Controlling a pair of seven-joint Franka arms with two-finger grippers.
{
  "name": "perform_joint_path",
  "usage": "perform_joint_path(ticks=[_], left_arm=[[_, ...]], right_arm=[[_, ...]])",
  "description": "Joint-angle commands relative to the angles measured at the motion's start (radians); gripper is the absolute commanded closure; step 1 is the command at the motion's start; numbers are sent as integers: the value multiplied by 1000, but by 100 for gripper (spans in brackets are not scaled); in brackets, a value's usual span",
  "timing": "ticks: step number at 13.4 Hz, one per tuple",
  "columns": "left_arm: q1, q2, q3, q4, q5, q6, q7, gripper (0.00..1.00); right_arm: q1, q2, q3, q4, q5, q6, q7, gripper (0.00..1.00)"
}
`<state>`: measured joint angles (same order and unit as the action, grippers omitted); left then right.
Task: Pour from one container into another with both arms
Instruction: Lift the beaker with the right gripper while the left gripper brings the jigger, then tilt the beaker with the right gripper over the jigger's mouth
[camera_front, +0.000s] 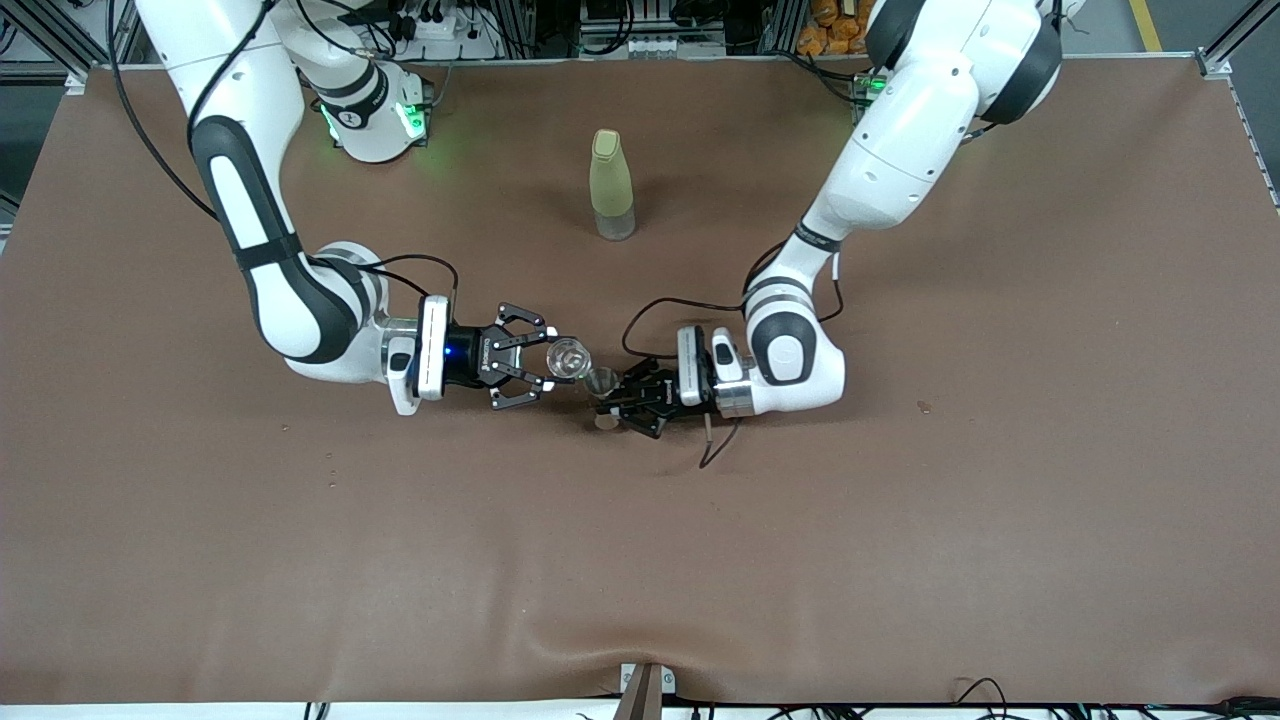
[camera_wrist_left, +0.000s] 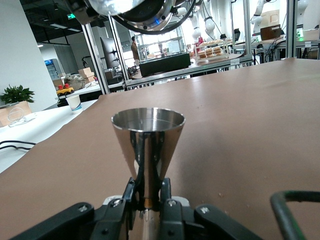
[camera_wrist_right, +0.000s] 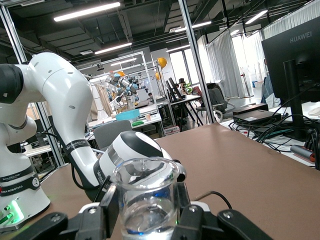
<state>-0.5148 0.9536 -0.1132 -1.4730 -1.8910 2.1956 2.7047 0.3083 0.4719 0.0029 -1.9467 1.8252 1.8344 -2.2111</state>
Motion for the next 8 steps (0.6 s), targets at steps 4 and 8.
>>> perform_joint_path(ticks=[4,8], left_arm=[[-31,39,12,66,-45,29,26,100],[-31,39,12,66,-45,29,26,100]], right_arm=[[25,-41,6,-112,80,-39,-24,100],[25,-38,20,-139,124,-55,-24,100]])
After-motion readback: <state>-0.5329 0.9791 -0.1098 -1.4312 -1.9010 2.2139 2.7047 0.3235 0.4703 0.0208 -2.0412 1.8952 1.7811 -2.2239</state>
